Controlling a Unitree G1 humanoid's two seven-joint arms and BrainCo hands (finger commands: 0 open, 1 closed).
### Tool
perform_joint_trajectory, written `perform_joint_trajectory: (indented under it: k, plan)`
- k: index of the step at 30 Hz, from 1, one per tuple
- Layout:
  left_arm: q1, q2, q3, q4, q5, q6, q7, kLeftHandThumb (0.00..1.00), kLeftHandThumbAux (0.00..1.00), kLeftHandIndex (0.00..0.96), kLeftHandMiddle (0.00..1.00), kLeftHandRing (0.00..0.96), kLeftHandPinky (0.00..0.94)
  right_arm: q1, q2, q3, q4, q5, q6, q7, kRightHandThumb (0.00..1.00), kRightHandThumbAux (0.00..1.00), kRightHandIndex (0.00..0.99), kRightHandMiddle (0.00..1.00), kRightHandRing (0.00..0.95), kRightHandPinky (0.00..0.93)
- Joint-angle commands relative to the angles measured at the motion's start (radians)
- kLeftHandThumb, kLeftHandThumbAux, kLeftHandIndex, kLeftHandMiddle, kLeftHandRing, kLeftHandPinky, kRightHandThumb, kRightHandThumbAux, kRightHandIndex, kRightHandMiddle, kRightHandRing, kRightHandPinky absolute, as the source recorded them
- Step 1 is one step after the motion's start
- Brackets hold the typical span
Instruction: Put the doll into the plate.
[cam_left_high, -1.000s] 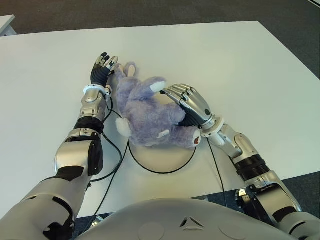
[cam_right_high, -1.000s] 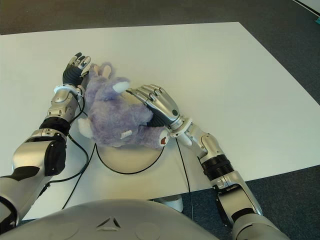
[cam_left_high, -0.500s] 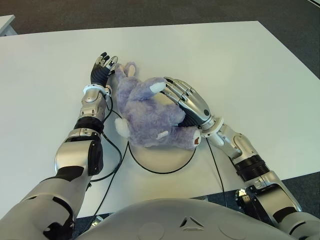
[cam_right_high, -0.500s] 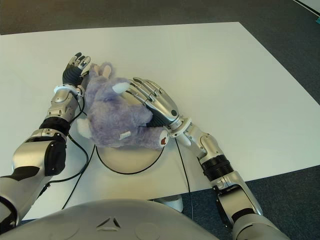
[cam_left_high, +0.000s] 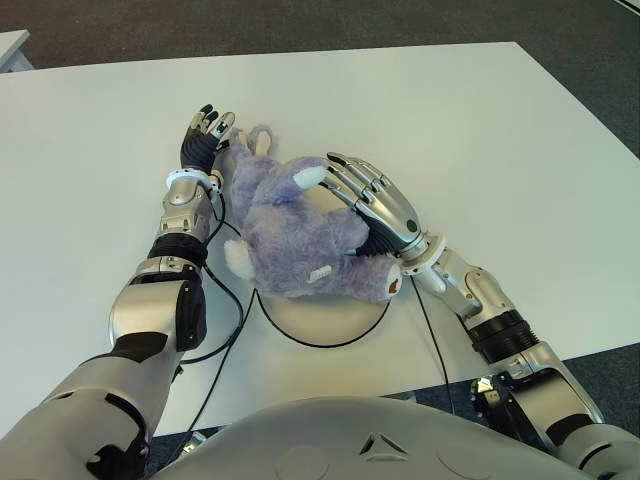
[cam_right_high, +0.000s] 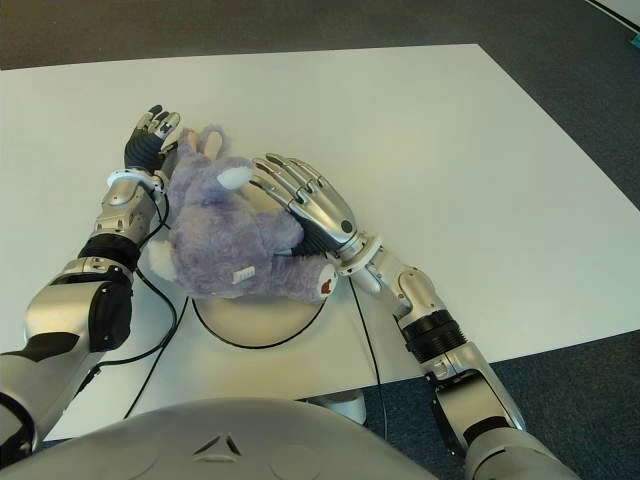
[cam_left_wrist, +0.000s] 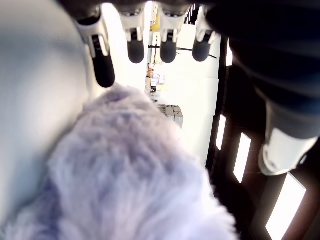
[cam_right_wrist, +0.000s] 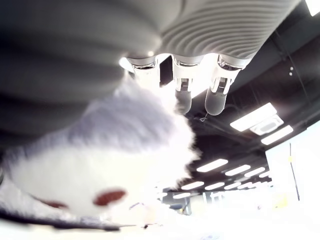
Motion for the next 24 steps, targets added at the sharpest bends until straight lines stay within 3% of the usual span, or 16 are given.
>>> perform_joint_trajectory:
  k: [1,9,24]
  plan:
    - [0.041,-0.009,0.004,0.039,-0.001,0.048,-0.002,0.126,0.591,0.0,0.044,0.031,0.023,0.033,0.004,0.019,0.005,-0.004,0.014,0.017,0.11,0.319,0.0,0.0,0.0,0.0]
    - [0.039,-0.008,0.003,0.039,0.0,0.052,0.002,0.122,0.593,0.0,0.047,0.038,0.037,0.037,0.011,0.02,-0.012,-0.039,0.069,0.0,0.07,0.309,0.0,0.0,0.0,0.0]
    - [0.039,-0.007,0.005,0.037,-0.003,0.056,-0.001,0.133,0.587,0.0,0.05,0.051,0.063,0.024,0.024,0.039,-0.01,-0.119,0.155,-0.11,0.065,0.228,0.0,0.0,0.0,0.0]
